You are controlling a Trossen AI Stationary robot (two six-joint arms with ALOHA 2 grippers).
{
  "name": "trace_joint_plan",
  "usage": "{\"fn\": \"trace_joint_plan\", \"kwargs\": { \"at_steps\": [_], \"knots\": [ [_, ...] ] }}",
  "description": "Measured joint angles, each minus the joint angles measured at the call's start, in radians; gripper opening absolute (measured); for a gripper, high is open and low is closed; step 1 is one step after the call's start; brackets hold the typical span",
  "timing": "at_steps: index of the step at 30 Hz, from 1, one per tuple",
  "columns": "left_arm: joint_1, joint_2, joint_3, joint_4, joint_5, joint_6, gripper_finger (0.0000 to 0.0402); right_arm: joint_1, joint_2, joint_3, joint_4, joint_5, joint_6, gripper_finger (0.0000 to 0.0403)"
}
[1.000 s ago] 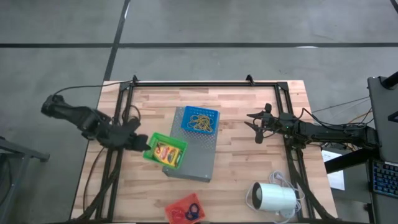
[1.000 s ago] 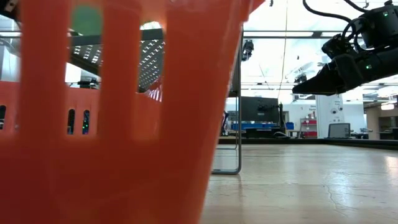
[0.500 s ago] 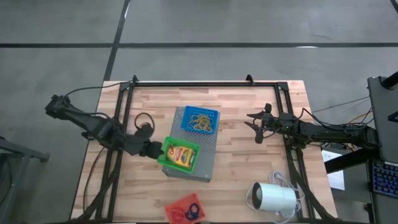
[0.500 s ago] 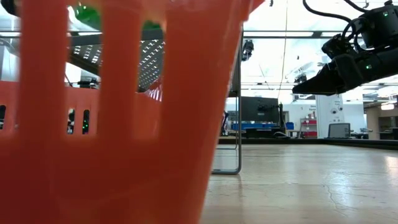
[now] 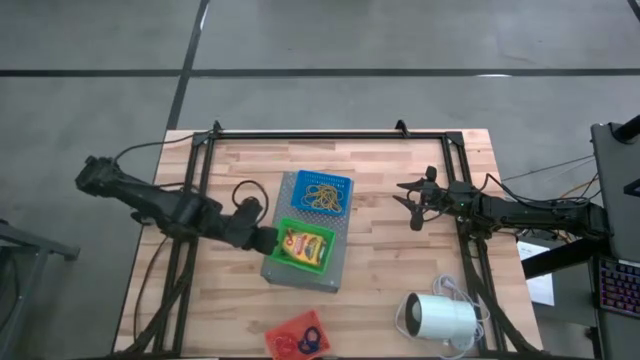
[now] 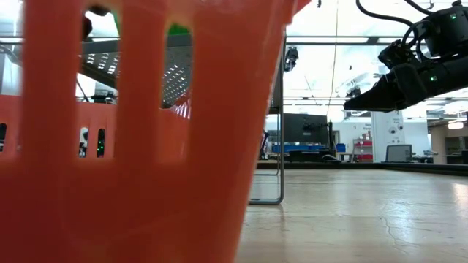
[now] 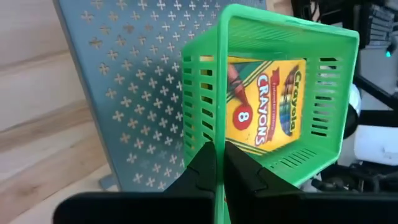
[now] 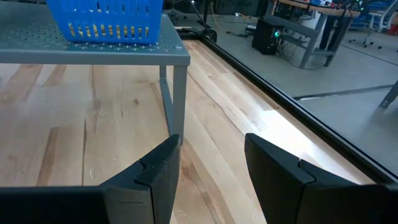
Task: Pick & Place Office Desk Supplies
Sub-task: Put the green basket on the shelf
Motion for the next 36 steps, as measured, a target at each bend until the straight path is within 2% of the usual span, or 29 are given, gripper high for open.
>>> {"fn": "trace_joint_plan", "kwargs": {
  "at_steps": [18, 36],
  "knots": [
    [0.199, 0.028, -0.006, 0.025, 0.142, 0.084, 0.0013, 0.000, 0.000, 0.000, 0.000, 0.000, 0.000, 0.0178],
    [0.360, 0.070, -0.006, 0.042, 0.229, 0.165, 0.0013, 0.000, 0.000, 0.000, -0.001, 0.000, 0.000, 0.0178]
  ]
}}
